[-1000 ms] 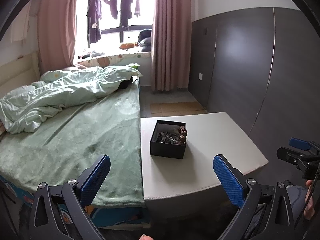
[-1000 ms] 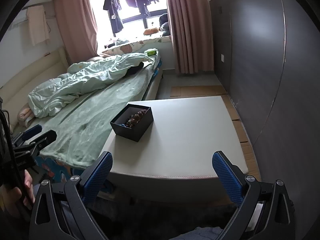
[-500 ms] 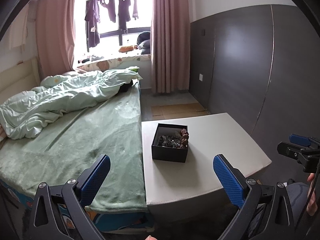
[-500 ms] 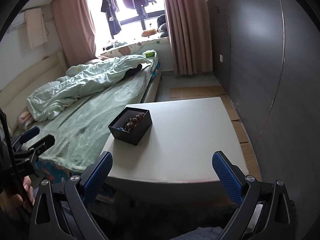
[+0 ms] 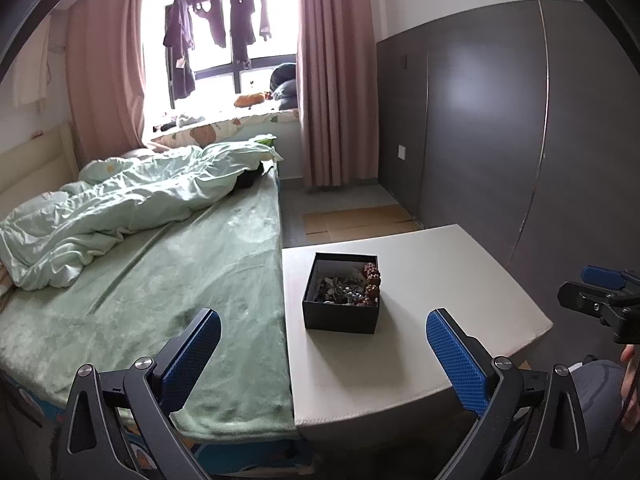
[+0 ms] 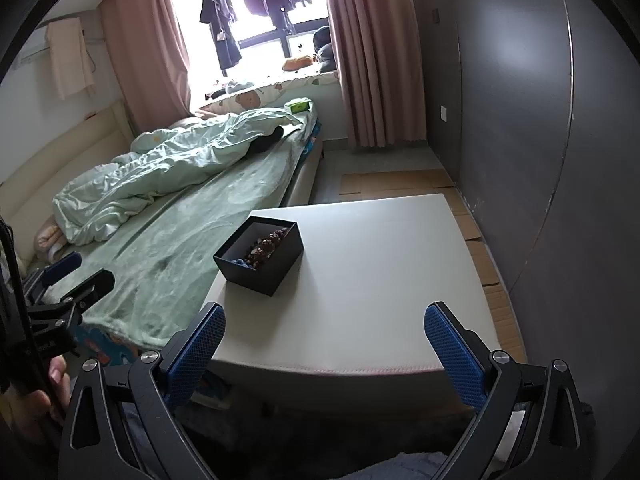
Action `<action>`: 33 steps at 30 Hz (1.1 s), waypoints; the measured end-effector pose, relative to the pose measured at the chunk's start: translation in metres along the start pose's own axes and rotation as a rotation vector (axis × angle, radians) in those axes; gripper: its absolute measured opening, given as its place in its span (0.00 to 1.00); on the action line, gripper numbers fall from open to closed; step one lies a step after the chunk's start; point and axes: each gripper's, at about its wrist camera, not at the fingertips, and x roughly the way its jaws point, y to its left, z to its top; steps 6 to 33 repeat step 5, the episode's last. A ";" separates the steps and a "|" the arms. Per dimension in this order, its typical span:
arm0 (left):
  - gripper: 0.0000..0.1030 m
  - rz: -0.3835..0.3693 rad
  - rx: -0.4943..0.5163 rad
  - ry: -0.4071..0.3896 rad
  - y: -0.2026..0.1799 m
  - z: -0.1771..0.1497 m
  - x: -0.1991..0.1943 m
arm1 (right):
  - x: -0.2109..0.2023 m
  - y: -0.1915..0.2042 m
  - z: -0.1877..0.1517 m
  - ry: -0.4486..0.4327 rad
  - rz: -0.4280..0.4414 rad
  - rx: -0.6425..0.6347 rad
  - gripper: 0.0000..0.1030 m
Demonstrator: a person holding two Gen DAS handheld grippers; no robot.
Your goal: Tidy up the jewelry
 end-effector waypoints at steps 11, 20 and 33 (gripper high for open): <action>1.00 -0.017 -0.012 -0.016 0.005 0.006 0.011 | 0.011 -0.005 0.002 0.013 0.014 0.028 0.97; 1.00 -0.017 -0.012 -0.016 0.005 0.006 0.011 | 0.011 -0.005 0.002 0.013 0.014 0.028 0.97; 1.00 -0.017 -0.012 -0.016 0.005 0.006 0.011 | 0.011 -0.005 0.002 0.013 0.014 0.028 0.97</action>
